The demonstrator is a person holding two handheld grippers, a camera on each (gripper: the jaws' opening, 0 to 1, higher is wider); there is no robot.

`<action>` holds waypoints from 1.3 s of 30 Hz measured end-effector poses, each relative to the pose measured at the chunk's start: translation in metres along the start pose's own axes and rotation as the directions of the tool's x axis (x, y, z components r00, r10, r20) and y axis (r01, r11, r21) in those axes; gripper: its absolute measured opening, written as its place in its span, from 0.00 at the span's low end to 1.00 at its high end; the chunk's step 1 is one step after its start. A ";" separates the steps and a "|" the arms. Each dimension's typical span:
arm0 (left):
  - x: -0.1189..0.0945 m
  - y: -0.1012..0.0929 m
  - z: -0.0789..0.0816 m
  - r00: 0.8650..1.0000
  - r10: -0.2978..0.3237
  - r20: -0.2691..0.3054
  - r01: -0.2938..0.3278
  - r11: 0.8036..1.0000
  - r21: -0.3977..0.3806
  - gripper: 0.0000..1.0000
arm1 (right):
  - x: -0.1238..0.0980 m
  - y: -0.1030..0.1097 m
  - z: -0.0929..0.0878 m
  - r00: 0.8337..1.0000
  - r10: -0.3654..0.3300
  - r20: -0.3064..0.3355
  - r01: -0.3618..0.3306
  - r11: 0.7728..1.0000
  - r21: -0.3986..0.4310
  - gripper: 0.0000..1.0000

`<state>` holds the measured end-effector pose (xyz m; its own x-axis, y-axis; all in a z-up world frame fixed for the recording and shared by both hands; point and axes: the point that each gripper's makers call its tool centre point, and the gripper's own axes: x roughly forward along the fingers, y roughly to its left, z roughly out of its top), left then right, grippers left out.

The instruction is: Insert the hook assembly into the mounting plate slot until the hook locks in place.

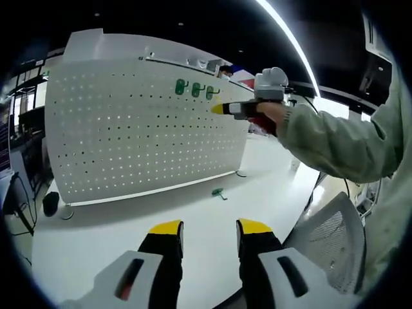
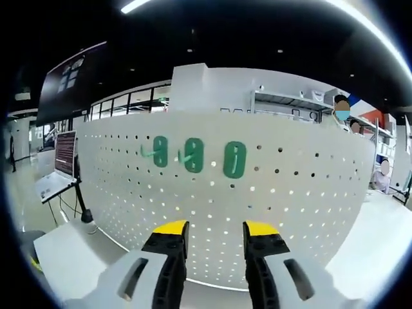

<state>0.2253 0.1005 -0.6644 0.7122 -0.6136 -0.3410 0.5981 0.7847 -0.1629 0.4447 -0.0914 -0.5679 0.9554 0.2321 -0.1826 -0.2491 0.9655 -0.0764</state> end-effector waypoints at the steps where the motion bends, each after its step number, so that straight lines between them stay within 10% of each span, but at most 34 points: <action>1: 0.000 0.000 0.000 1.000 0.000 0.000 0.000 1.000 0.000 0.34 | -0.001 0.002 -0.003 1.000 0.005 -0.006 -0.005 1.000 0.001 0.33; 25: -0.005 -0.004 0.001 1.000 0.011 0.011 -0.011 1.000 0.002 0.34 | -0.046 0.044 -0.080 0.986 0.105 -0.133 -0.100 0.994 0.050 0.37; 39: -0.006 -0.008 0.003 1.000 0.012 0.007 -0.012 1.000 0.013 0.34 | -0.088 0.086 -0.122 0.945 0.228 -0.233 -0.229 0.973 0.023 0.42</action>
<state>0.2172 0.0982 -0.6583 0.7215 -0.6050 -0.3368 0.5944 0.7906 -0.1469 0.3197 -0.0430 -0.6784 0.8094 0.4117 -0.4187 -0.4576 0.8891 -0.0103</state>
